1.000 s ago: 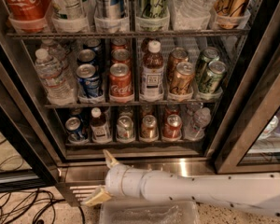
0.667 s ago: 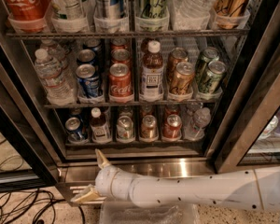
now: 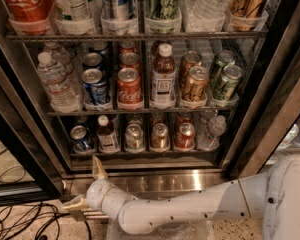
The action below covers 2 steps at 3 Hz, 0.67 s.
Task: Pick pepsi can from bottom shelf of fridge
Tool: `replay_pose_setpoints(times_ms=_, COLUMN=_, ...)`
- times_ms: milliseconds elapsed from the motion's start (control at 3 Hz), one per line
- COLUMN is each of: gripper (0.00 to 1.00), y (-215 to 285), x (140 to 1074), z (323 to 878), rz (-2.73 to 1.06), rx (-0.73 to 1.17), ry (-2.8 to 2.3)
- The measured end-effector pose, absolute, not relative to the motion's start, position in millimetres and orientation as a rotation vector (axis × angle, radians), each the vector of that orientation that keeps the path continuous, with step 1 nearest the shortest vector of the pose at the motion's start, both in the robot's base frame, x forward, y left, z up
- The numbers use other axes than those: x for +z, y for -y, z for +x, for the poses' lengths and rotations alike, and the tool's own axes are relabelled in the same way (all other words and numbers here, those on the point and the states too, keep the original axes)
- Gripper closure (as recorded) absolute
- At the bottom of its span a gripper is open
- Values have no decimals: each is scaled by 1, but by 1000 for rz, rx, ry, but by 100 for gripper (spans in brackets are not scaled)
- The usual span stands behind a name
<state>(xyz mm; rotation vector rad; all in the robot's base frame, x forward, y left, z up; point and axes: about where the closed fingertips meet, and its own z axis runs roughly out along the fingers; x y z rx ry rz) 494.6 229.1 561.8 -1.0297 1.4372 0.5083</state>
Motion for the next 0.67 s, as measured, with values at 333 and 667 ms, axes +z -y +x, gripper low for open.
replay_pose_setpoints(times_ms=333, gripper=0, y=-242, x=565, z=496, rz=-945, rx=452, ry=-1446)
replay_pose_setpoints(times_ms=667, gripper=0, y=-246, x=565, z=499, rz=-839, rx=394, ry=-1485)
